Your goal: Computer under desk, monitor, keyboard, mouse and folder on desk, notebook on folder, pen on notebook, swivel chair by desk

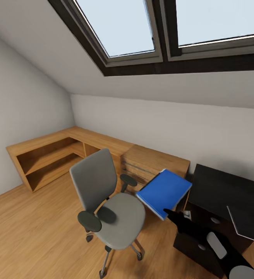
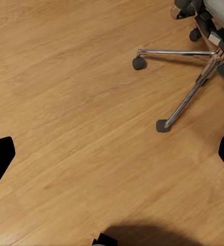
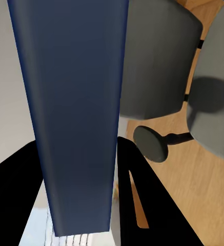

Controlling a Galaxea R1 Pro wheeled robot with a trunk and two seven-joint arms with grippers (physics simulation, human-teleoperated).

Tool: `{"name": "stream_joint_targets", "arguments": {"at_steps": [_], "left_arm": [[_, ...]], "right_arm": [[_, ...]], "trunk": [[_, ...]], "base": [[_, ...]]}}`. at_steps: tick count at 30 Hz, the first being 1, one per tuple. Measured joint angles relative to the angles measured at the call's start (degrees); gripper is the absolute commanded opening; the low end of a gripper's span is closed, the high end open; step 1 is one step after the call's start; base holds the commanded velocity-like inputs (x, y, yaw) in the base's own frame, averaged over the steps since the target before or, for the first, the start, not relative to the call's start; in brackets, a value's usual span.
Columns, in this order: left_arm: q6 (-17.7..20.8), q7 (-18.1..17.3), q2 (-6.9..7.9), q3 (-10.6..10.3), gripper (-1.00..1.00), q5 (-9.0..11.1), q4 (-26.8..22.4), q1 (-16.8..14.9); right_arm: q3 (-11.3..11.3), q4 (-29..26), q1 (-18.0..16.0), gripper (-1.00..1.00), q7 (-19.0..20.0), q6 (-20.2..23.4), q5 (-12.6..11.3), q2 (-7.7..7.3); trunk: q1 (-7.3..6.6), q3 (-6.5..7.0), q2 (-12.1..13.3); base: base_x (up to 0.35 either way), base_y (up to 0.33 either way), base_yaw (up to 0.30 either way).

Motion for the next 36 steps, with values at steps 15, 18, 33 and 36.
{"name": "stream_joint_targets", "arguments": {"at_steps": [15,18,33,36], "left_arm": [[0.1,0.0,0.0,-0.1,1.0,0.0,0.0,0.0],[0.1,0.0,0.0,-0.1,1.0,0.0,0.0,0.0],[0.0,0.0,-0.04,-0.1,1.0,0.0,0.0,0.0],[0.0,0.0,-0.05,-0.1,1.0,0.0,0.0,0.0]], "right_arm": [[-0.1,0.2,0.1,-1.0,7.4,-0.1,0.1,-1.06],[-0.1,0.3,0.1,-1.0,7.4,-0.1,0.0,-1.03],[-0.2,0.1,0.1,-1.0,7.4,-0.1,-0.2,-1.0],[-0.2,0.1,0.1,-1.0,7.4,-0.1,-0.2,-1.02]], "trunk": [[0.0,0.0,0.0],[0.0,0.0,0.0],[0.0,0.0,0.0],[0.0,0.0,0.0]], "base": [[0.0,0.0,0.0],[0.0,0.0,-0.001],[0.0,0.0,-0.196],[0.0,0.0,-0.249]]}}
